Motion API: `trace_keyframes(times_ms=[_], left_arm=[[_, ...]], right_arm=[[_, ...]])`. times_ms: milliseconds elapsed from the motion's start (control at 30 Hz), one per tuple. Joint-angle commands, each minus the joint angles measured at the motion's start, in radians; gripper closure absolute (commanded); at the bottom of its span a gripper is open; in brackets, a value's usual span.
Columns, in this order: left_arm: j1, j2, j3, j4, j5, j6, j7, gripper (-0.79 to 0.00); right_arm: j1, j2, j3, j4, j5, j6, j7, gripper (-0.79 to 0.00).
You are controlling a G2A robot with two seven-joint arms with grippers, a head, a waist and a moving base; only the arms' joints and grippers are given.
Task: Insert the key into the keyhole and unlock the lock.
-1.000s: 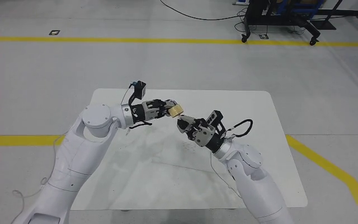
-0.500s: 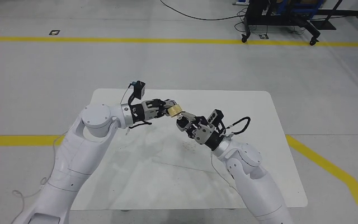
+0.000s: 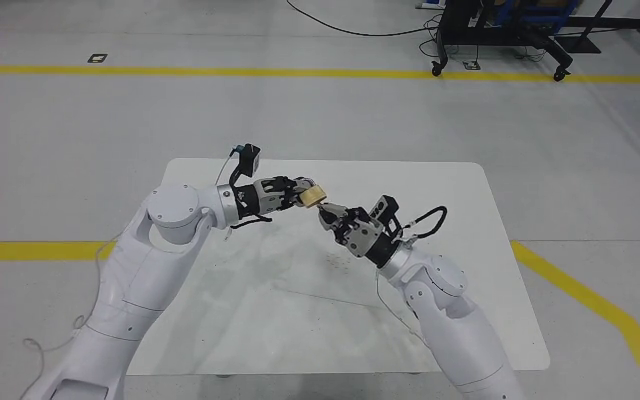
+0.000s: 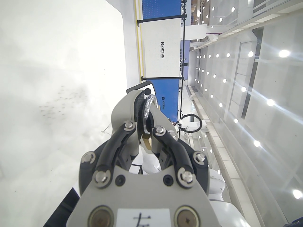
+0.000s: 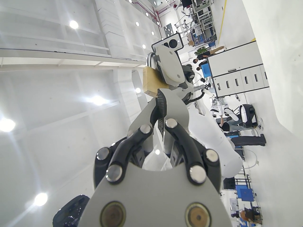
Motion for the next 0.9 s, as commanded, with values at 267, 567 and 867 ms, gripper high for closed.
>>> trace_keyframes(times_ms=[267,567,867], left_arm=[[0.002,0.002,0.007,-0.025,0.073,-0.034,0.008,0.000],[0.011,0.005,0.002,-0.047,0.125,-0.047,0.025,0.000],[0.023,0.006,-0.008,-0.059,0.133,-0.049,0.037,0.000]], right_arm=[[0.031,-0.001,0.056,0.075,0.353,0.217,0.056,0.000],[0.081,0.008,0.094,0.150,0.518,0.404,0.063,0.000],[0.065,0.016,0.106,0.132,0.515,0.383,0.065,-0.015]])
